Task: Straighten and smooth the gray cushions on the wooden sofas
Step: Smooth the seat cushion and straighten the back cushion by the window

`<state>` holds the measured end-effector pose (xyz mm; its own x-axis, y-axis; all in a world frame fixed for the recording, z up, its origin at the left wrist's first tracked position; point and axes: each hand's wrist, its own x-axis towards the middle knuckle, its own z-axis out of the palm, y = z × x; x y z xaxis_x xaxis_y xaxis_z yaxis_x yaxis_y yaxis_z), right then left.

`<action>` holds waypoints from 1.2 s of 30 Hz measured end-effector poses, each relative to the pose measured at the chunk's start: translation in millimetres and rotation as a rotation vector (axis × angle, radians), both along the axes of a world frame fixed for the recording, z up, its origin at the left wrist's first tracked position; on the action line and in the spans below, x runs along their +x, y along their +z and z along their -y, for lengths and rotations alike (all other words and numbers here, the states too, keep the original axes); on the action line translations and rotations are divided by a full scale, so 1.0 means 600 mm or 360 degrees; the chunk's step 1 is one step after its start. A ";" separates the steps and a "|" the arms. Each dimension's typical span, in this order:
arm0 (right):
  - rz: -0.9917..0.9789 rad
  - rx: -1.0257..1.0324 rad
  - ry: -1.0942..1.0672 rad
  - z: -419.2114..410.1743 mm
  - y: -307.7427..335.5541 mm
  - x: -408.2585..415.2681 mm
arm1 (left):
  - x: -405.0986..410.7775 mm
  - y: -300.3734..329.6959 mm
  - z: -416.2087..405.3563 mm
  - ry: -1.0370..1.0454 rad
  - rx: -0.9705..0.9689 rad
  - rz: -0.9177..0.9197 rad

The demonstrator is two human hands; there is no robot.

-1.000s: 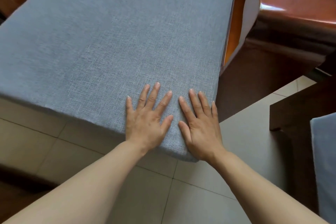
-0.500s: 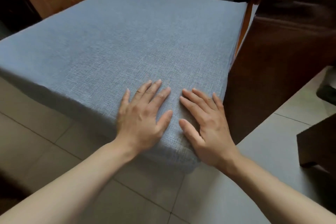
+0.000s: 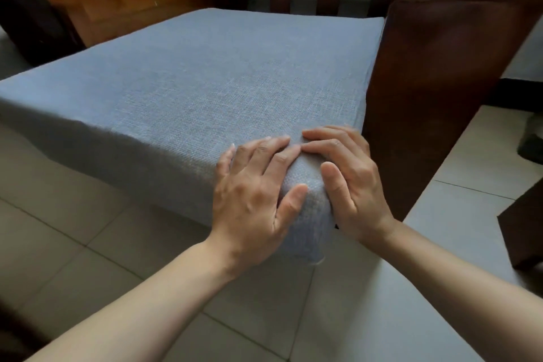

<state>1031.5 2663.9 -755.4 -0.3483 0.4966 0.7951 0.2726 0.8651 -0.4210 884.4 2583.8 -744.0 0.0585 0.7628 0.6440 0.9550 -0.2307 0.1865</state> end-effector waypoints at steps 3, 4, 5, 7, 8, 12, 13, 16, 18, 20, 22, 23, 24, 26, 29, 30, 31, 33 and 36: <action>0.0092 0.0042 0.0035 0.002 -0.018 0.018 | 0.020 -0.008 0.009 0.0005 0.0033 -0.0031; 0.0136 0.0068 0.0062 0.000 -0.023 0.025 | 0.025 -0.011 0.012 0.0009 0.0050 -0.0037; 0.0179 0.0099 0.0090 -0.002 -0.029 0.032 | 0.030 -0.015 0.013 0.0004 0.0069 -0.0055; 0.0262 0.0172 0.0140 -0.006 -0.045 0.049 | 0.038 -0.027 0.015 -0.0031 0.0107 -0.0162; 0.0310 0.0207 0.0157 -0.007 -0.054 0.057 | 0.040 -0.033 0.017 -0.0040 0.0128 -0.0240; 0.0474 0.0346 0.0137 -0.014 -0.086 0.081 | 0.055 -0.045 0.025 0.0004 0.0215 -0.0451; 0.0510 0.0380 0.0137 -0.018 -0.095 0.086 | 0.063 -0.048 0.027 0.0008 0.0249 -0.0527; 0.0646 0.0464 0.0150 -0.035 -0.126 0.099 | 0.079 -0.061 0.031 0.0053 0.0352 -0.0853; 0.0753 0.0494 0.0144 -0.051 -0.150 0.108 | 0.082 -0.064 0.034 0.0128 0.0323 -0.0992; 0.0784 0.0505 0.0110 -0.069 -0.171 0.112 | 0.078 -0.062 0.037 0.0211 0.0305 -0.1111; 0.0687 0.0514 0.0076 -0.081 -0.185 0.102 | 0.075 -0.061 0.045 0.0289 0.0276 -0.1215; 0.0604 0.0523 0.0055 -0.085 -0.189 0.093 | 0.076 -0.065 0.049 0.0318 0.0247 -0.1259; 0.0523 0.0528 0.0032 -0.087 -0.192 0.084 | 0.078 -0.071 0.053 0.0341 0.0202 -0.1296; 0.0381 0.0535 -0.0006 -0.090 -0.196 0.067 | 0.086 -0.091 0.056 0.0370 0.0101 -0.1369; 0.0318 0.0565 -0.0014 -0.097 -0.199 0.061 | 0.097 -0.126 0.045 0.0468 0.0034 -0.1403; 0.0325 0.0565 0.0000 -0.099 -0.196 0.061 | 0.101 -0.135 0.039 0.0520 0.0031 -0.1386; 0.0324 0.0560 0.0017 -0.102 -0.193 0.062 | 0.107 -0.143 0.033 0.0566 0.0030 -0.1355; 0.0297 0.0574 0.0021 -0.108 -0.188 0.061 | 0.117 -0.154 0.022 0.0635 0.0060 -0.1271; 0.0238 0.0612 0.0011 -0.117 -0.187 0.056 | 0.122 -0.163 0.011 0.0697 0.0139 -0.1169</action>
